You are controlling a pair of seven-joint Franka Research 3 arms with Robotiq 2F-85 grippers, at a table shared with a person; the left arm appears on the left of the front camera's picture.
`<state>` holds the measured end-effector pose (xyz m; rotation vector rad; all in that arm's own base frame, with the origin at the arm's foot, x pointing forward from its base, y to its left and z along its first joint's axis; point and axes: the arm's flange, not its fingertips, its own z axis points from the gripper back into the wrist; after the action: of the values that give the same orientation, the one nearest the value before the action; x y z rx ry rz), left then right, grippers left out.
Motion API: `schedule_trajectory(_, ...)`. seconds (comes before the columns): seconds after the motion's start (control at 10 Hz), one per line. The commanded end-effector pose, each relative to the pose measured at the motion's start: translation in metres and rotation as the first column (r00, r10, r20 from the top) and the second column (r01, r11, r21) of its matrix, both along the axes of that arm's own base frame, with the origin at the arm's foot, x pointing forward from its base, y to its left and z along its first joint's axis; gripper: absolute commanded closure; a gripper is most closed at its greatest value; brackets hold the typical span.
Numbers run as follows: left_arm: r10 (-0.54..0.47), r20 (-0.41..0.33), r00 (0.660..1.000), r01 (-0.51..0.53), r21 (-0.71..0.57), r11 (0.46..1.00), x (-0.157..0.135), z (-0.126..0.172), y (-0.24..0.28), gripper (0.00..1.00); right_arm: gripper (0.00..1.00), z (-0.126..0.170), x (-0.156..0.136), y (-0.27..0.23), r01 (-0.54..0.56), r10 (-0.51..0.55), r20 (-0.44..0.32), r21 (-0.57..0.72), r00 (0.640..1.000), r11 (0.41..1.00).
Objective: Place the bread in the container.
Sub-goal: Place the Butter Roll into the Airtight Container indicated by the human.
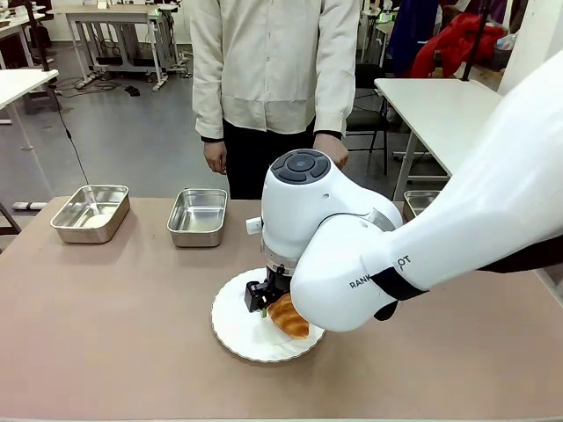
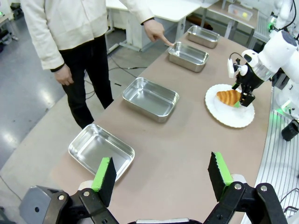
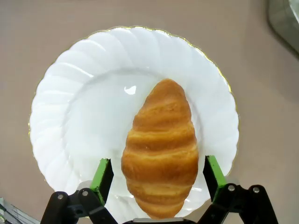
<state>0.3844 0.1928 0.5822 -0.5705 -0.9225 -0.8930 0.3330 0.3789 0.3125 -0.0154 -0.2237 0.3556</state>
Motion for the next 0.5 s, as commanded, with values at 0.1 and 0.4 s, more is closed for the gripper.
schedule_trajectory(0.1,-0.008,0.014,1.0,0.008,-0.014,1.0,-0.001,0.002,0.0,0.0,0.0,-0.018,0.007,0.017,0.031,-0.031,0.027,-0.024,0.999,0.999)
schedule_trajectory(0.4,-0.008,0.014,1.0,0.008,-0.014,1.0,-0.001,0.002,0.0,0.0,0.0,-0.026,0.008,0.017,0.037,-0.035,0.027,-0.047,0.999,0.998)
